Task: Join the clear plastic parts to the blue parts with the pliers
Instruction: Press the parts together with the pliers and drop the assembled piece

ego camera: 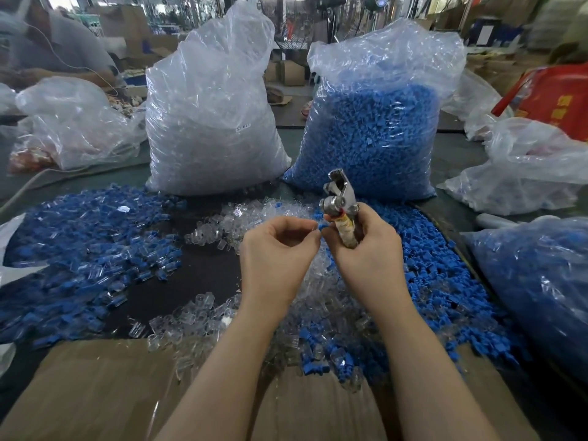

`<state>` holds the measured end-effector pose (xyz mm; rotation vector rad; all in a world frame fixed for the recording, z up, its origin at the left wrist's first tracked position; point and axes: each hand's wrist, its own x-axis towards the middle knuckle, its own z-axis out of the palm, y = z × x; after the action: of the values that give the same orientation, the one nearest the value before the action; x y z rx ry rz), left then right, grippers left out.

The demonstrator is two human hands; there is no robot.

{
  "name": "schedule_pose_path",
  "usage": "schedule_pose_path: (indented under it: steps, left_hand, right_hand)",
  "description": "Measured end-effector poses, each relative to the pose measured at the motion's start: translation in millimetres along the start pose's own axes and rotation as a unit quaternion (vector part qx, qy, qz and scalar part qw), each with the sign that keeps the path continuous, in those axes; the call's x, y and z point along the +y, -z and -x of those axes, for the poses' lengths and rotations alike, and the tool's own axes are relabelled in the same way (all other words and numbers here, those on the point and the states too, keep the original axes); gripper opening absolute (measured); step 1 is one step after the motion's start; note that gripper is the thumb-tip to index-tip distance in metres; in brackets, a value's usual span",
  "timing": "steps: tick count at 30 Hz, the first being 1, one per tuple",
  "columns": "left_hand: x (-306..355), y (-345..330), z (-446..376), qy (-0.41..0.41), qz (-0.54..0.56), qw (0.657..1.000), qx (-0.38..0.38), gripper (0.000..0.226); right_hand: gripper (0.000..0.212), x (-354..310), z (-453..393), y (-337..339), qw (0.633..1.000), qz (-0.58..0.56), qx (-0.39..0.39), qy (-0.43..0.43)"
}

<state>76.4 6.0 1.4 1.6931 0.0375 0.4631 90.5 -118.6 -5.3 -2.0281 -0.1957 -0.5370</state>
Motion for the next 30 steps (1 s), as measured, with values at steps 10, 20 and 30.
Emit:
schedule_pose_path:
  steps: [10, 20, 30]
  left_hand:
    - [-2.8, -1.9, 1.2, -0.034, -0.053, 0.998, 0.005, 0.021]
    - [-7.5, 0.2, -3.0, 0.046, 0.049, 0.998, 0.009, 0.008]
    - [-6.4, -2.6, -3.1, 0.066, 0.176, 0.982, -0.003, 0.004]
  right_hand:
    - [0.010, 0.9, -1.2, 3.0, 0.999, 0.018, -0.042, -0.016]
    - [0.005, 2.4, 0.5, -0.8, 0.999, -0.013, -0.041, -0.028]
    - [0.006, 3.1, -0.2, -2.0, 0.999, -0.035, -0.033, -0.018]
